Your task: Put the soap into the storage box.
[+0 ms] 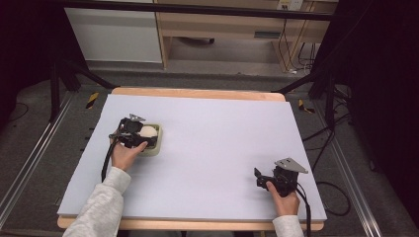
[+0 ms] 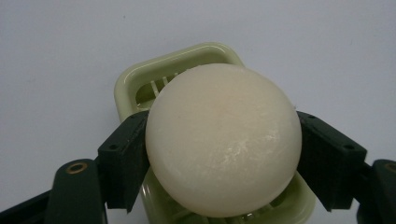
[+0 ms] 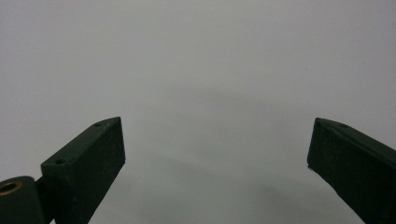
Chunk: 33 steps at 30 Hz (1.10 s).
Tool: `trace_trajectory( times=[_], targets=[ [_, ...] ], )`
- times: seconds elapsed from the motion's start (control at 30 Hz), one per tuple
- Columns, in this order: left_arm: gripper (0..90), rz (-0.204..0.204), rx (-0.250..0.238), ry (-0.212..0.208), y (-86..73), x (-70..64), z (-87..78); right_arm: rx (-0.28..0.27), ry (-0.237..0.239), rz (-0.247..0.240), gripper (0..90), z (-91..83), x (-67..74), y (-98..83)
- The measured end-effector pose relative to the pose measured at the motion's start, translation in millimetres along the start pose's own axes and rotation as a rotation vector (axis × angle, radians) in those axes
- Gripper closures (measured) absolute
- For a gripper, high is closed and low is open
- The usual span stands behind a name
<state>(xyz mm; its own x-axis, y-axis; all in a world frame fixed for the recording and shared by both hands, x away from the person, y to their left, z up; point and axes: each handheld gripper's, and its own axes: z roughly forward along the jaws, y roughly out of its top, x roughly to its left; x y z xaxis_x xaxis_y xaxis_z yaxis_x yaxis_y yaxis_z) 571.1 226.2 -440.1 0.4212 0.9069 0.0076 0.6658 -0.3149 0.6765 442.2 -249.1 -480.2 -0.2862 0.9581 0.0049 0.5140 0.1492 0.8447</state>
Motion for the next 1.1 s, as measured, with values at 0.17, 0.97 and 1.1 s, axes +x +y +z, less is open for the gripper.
trace_trajectory(
  times=[0.17, 0.97, 1.1],
  targets=[
    [24.3, 0.005, 0.007, 0.004, -1.2, -0.9, 2.0, 0.001, 0.001, 0.004, 4.6, -0.3, 0.1, 0.1],
    [22.7, 0.000, -0.013, 0.006, -4.3, 0.3, -0.3, -0.002, 0.002, -0.004, 4.6, -0.2, 0.3, 0.3],
    [19.8, 0.008, -0.025, 0.006, -5.5, -0.8, -5.1, 0.000, -0.003, -0.007, 4.6, 0.1, 0.6, 0.2]
  ],
)
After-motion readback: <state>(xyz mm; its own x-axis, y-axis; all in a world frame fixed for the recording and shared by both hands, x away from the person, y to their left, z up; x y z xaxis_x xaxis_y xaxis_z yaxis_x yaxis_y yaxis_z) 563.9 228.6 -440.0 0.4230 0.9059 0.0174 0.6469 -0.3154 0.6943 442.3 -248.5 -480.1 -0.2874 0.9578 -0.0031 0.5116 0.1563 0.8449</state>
